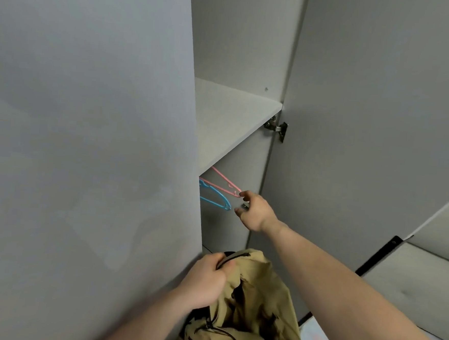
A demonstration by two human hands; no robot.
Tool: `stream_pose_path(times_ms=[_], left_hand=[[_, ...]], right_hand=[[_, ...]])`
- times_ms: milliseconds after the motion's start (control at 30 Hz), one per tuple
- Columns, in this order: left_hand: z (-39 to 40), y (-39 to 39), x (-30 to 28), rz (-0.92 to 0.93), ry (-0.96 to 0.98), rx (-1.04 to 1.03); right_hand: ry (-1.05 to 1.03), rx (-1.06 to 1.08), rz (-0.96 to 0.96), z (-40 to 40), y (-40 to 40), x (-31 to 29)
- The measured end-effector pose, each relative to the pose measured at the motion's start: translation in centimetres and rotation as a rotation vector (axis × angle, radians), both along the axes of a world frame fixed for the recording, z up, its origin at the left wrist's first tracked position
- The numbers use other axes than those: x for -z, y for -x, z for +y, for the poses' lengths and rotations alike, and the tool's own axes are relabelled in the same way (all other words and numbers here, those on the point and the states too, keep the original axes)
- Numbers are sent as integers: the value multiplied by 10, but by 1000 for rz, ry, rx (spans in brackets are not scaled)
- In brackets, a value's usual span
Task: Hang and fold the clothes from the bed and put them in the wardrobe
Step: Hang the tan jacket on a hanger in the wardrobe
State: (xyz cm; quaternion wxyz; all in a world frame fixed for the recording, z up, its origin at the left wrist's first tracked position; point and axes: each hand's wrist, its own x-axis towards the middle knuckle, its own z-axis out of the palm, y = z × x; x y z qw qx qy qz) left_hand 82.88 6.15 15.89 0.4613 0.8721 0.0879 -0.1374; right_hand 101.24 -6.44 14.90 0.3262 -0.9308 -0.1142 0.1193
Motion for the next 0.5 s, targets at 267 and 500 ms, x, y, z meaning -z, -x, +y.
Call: stream_pose_path(times_ms=[267, 500], left_hand=[[9, -10, 21, 44, -10, -74], [9, -9, 19, 31, -22, -80]], right_hand=[[-24, -82, 2, 45, -30, 24], [-13, -112, -72, 66, -30, 26]])
